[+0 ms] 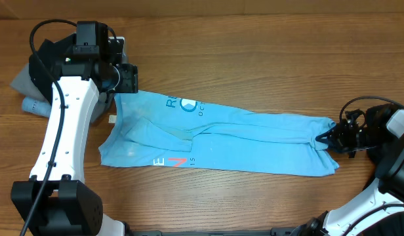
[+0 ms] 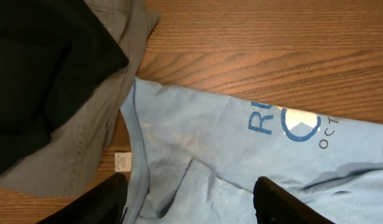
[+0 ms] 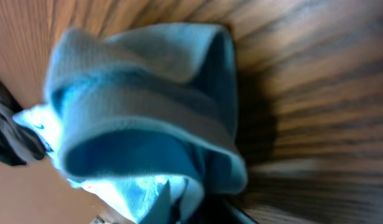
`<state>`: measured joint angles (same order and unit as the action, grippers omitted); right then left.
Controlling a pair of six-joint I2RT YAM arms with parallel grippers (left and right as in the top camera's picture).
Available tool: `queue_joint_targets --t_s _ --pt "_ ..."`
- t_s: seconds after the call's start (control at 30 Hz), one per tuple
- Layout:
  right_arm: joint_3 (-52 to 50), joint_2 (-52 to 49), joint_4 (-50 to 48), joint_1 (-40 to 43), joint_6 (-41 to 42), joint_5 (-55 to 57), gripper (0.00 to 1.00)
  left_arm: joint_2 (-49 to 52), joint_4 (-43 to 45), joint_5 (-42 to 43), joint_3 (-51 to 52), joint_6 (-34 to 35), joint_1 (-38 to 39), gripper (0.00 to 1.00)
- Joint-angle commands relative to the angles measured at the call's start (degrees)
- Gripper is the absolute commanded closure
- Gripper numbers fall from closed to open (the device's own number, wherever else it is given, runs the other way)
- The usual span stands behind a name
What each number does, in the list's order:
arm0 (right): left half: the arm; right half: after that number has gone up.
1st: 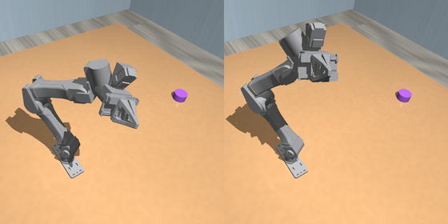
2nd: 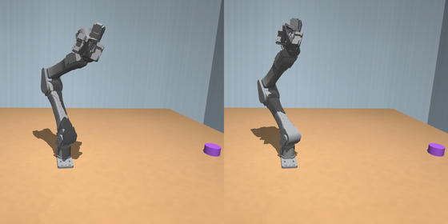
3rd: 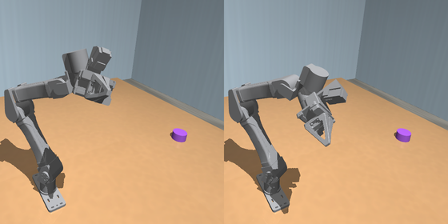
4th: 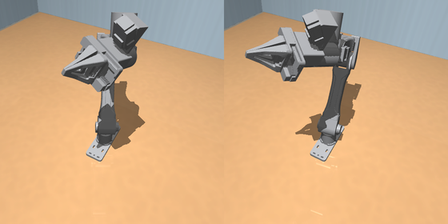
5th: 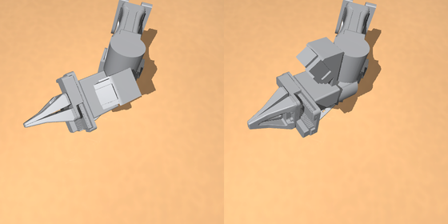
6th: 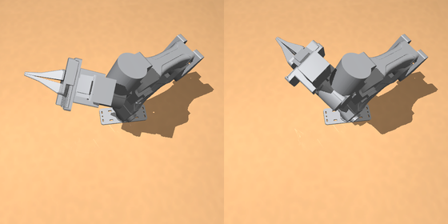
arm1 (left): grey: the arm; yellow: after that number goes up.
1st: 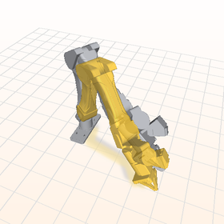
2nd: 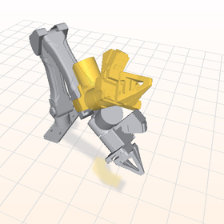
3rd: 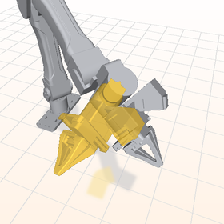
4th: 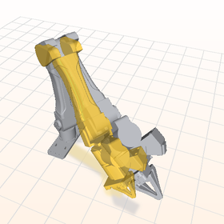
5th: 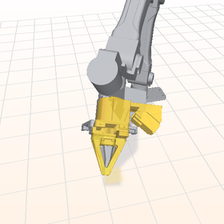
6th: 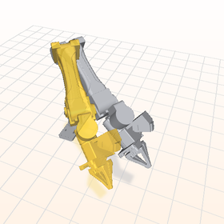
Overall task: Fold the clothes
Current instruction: 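Fold the strip's right end leftward over the middle with the right gripper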
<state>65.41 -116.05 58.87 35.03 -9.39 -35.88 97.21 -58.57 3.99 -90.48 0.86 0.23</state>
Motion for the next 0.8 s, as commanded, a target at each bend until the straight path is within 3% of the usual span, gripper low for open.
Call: queue_joint_targets --t_s 0.0,0.17,0.4,0.67,0.77 --pt "-0.87 -3.63 -1.03 -0.15 2.93 10.21 0.96 -0.20 -0.20 -0.63 -0.55 -1.86 -0.33 0.32" --pt "5.07 -0.96 2.05 1.11 4.31 11.39 0.96 -0.22 -0.39 -1.97 -0.55 -2.23 -0.33 0.32" --pt "15.15 8.76 5.77 1.49 11.52 23.06 0.96 -0.26 -1.99 -3.32 -0.57 -2.16 -0.39 0.31" --pt "15.74 13.49 6.86 -0.66 14.16 18.58 0.96 -0.26 -2.89 -3.32 -0.57 -2.19 -0.39 0.30" --pt "15.74 17.27 8.28 -5.22 14.56 15.76 0.96 -0.26 -3.30 -3.32 -0.57 -2.16 -0.39 0.30"
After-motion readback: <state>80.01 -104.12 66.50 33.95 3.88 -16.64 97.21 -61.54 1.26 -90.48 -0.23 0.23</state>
